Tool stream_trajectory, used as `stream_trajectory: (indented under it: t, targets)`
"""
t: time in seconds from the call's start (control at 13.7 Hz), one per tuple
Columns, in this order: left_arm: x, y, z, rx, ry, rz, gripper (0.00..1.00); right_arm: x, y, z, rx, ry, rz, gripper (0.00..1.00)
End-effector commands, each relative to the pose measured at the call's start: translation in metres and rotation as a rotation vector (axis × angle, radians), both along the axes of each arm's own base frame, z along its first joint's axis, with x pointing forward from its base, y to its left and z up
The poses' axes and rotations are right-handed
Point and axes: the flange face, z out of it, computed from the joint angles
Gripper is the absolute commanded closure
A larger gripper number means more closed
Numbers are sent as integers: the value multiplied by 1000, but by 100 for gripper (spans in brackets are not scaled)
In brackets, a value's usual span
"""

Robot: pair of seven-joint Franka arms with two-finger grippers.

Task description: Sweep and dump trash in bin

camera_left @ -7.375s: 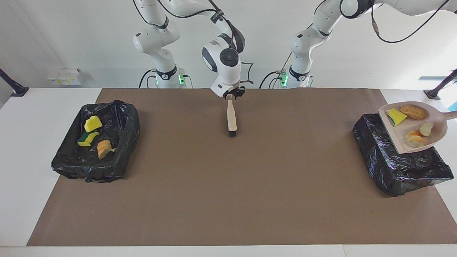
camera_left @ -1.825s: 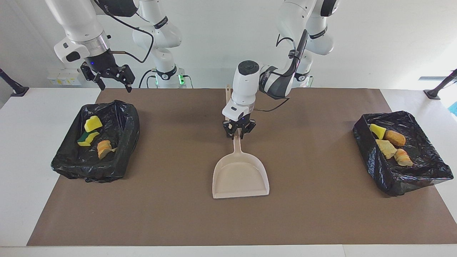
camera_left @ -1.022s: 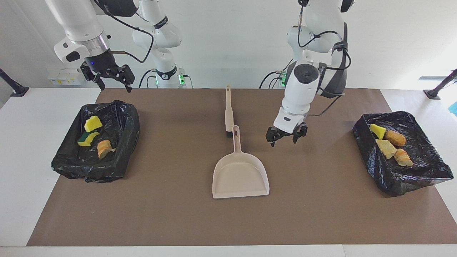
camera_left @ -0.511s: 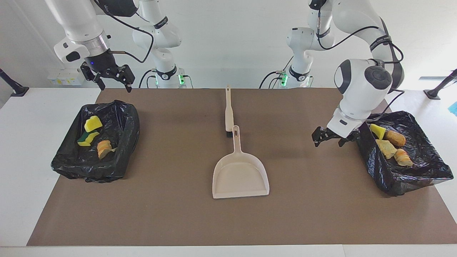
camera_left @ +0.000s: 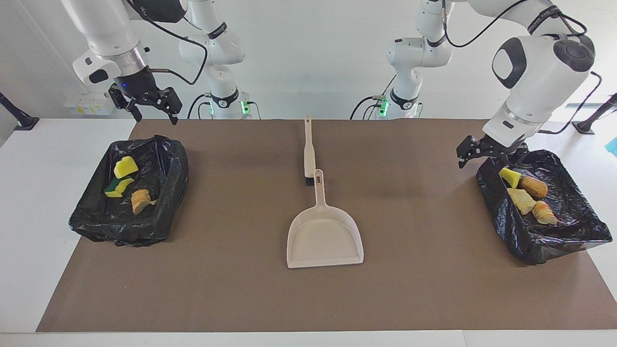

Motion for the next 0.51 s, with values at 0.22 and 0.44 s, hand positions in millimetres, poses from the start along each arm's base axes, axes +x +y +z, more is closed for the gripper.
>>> stream_trajectory:
  t: [0.22,0.44]
  targets:
    - [-32,4,40,-10,-30,47,0,0,-2,4,3,1,12,0]
    - [-52,5,55,-10,-20,51,0,0,-2,4,3,1,12,0]
